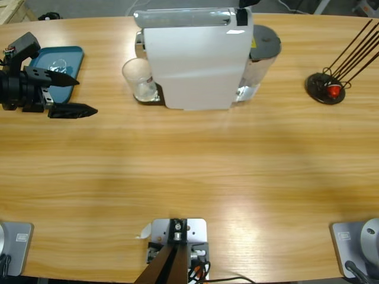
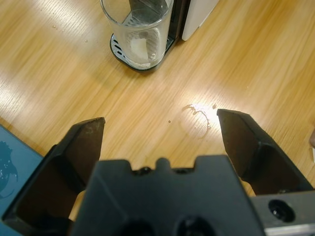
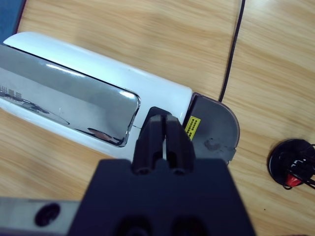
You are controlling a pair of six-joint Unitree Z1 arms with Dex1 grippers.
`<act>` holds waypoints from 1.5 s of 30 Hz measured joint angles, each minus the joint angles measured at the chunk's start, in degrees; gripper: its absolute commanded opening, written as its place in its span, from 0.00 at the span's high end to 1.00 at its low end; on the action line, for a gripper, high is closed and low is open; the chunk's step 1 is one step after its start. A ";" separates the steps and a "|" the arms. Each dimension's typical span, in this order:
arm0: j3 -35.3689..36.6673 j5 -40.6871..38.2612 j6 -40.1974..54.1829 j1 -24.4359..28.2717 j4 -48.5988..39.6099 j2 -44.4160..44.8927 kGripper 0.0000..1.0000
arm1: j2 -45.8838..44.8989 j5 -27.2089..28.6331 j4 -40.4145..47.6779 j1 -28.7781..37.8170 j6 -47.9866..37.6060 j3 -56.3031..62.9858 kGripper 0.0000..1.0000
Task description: Pour coffee
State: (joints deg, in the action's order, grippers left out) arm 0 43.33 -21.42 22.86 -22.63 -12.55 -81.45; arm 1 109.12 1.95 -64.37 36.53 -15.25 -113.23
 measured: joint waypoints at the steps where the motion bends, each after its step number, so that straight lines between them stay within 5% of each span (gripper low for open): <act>1: 0.00 0.00 0.00 0.00 0.00 0.00 0.00 | 0.00 0.00 0.00 0.00 0.00 0.03 1.00; 18: -0.07 0.00 0.00 0.00 0.06 0.00 0.00 | 0.38 -0.01 -1.43 -0.17 0.00 -0.04 0.97; 20: -0.08 0.00 0.00 0.00 0.08 0.00 0.00 | 0.29 0.13 -1.46 -0.17 0.09 -0.63 0.16; 21: -0.12 0.00 0.00 0.00 0.12 0.00 0.00 | 0.21 0.55 -1.74 -0.15 0.48 -1.36 0.01; 28: -0.53 0.00 0.00 0.06 0.21 1.01 0.00 | -8.92 1.89 -6.52 2.61 2.93 -11.40 0.00; 33: -0.55 0.00 0.00 0.06 0.22 1.39 0.01 | -16.95 2.05 -7.05 4.31 1.37 0.44 0.00; 45: -0.74 0.00 -0.84 0.07 0.22 3.24 0.01 | -19.07 2.05 3.10 5.70 0.01 17.39 0.00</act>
State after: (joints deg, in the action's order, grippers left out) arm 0 42.59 -21.42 22.03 -22.56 -12.33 -78.21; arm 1 90.06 3.99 -61.27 42.22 -15.24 -95.84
